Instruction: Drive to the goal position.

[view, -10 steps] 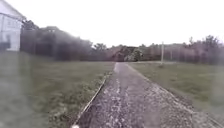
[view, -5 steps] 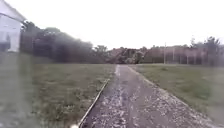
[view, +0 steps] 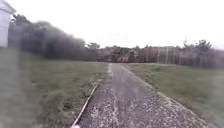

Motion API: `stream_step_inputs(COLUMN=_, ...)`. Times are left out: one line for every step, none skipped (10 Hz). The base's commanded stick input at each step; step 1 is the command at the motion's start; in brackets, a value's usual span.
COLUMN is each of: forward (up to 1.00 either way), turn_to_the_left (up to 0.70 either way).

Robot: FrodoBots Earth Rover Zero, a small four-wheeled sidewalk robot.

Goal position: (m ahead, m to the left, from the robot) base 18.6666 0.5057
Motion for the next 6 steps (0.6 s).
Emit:
stream_step_inputs(forward=0.85, turn_to_the_left=0.0)
stream_step_inputs(forward=0.85, turn_to_the_left=0.0)
stream_step_inputs(forward=0.85, turn_to_the_left=0.0)
stream_step_inputs(forward=0.85, turn_to_the_left=0.0)
stream_step_inputs(forward=0.85, turn_to_the_left=0.0)
stream_step_inputs(forward=0.85, turn_to_the_left=0.0)
